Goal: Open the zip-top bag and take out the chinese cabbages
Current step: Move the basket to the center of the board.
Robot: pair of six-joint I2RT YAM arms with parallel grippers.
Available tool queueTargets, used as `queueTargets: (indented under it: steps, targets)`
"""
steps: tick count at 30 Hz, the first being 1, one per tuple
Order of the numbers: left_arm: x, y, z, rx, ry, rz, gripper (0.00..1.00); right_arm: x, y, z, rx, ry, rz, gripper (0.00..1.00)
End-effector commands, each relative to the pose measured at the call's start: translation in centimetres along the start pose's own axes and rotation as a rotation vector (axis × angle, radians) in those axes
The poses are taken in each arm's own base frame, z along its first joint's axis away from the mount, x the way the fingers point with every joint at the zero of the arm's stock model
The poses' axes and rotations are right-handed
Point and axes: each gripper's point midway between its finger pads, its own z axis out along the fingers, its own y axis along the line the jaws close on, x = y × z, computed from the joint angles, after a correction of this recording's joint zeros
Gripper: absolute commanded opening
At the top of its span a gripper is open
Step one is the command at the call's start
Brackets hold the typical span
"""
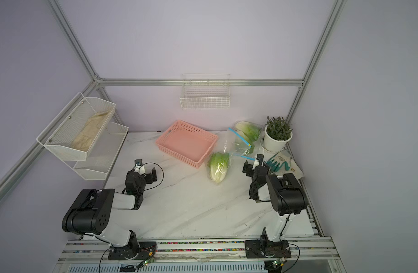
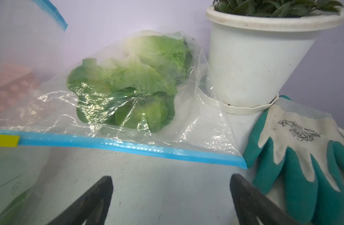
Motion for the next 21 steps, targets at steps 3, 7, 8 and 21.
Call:
queueTargets:
  steps: [3, 7, 8, 21]
  targets:
    - [-2.75, 0.13, 0.48, 0.000, -0.077, -0.009, 1.00, -1.11, 0.14, 0.02, -0.002, -0.039, 0.010, 0.97]
    - [-2.69, 0.19, 0.47, -0.002, -0.075, -0.009, 1.00, -1.09, 0.13, 0.02, -0.002, -0.038, 0.009, 0.97]
    - [-2.74, 0.15, 0.48, -0.001, -0.076, -0.010, 1.00, -1.10, 0.14, 0.02, -0.002, -0.038, 0.008, 0.97]
    - [-2.79, 0.15, 0.45, 0.000, -0.078, -0.009, 1.00, -0.96, 0.15, 0.05, -0.002, -0.032, 0.010, 0.97]
